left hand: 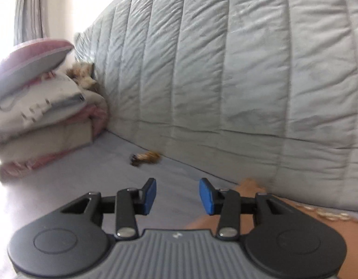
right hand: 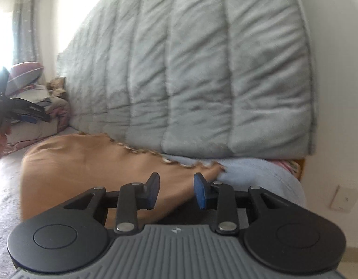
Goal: Fold clothes
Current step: 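Lower the folded top onto the bed by the headboard and open both grippers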
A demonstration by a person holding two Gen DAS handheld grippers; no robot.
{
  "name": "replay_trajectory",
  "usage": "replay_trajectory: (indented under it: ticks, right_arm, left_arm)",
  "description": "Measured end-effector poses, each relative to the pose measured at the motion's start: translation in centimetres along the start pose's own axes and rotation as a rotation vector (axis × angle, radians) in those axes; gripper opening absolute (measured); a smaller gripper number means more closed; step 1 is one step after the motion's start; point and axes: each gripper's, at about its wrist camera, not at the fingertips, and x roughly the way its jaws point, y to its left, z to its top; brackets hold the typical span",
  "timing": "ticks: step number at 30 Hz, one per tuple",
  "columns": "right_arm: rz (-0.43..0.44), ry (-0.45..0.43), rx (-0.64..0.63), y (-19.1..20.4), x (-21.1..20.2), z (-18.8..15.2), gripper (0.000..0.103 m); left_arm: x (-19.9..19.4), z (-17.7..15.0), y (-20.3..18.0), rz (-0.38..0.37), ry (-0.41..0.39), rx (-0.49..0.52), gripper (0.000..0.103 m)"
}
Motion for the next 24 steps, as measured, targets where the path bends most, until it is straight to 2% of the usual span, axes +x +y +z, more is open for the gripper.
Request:
replay_trajectory:
  ticks: [2, 6, 10, 12, 16, 18, 21, 23, 24]
  right_arm:
    - [0.025, -0.011, -0.024, 0.9, -0.1, 0.0, 0.035]
    - [0.07, 0.006, -0.053, 2.4, 0.2, -0.4, 0.035]
    - [0.077, 0.121, -0.074, 2.7, 1.8, -1.5, 0.036]
    - [0.072, 0.169, -0.074, 2.8, 2.4, -1.5, 0.036]
    - [0.072, 0.197, -0.076, 3.4, 1.2, 0.5, 0.036]
    - [0.098, 0.206, -0.061, 3.3, 0.1, 1.6, 0.041]
    - [0.101, 0.192, -0.055, 3.7, -2.3, 3.0, 0.053]
    - [0.102, 0.192, -0.055, 4.1, -3.9, 3.8, 0.059]
    - [0.107, 0.2, -0.057, 4.3, -4.4, 4.0, 0.06]
  left_arm:
    - [-0.1, -1.4, 0.0, -0.032, 0.033, -0.015, 0.042]
    - [1.4, -4.3, -0.5, -0.017, 0.13, -0.003, 0.042]
    - [2.6, -5.4, -0.7, 0.003, 0.19, -0.022, 0.042]
    - [2.1, -5.1, -1.6, 0.036, 0.201, 0.006, 0.042]
    - [-0.7, -3.6, -2.4, 0.068, 0.236, -0.019, 0.042]
    - [-3.2, -3.1, -2.4, 0.075, 0.254, -0.06, 0.042]
    - [-6.8, -2.8, -2.4, 0.112, 0.259, -0.069, 0.045]
    - [-9.6, -2.7, -2.6, 0.146, 0.265, -0.082, 0.054]
    - [-11.3, -2.7, -2.8, 0.166, 0.269, -0.091, 0.063]
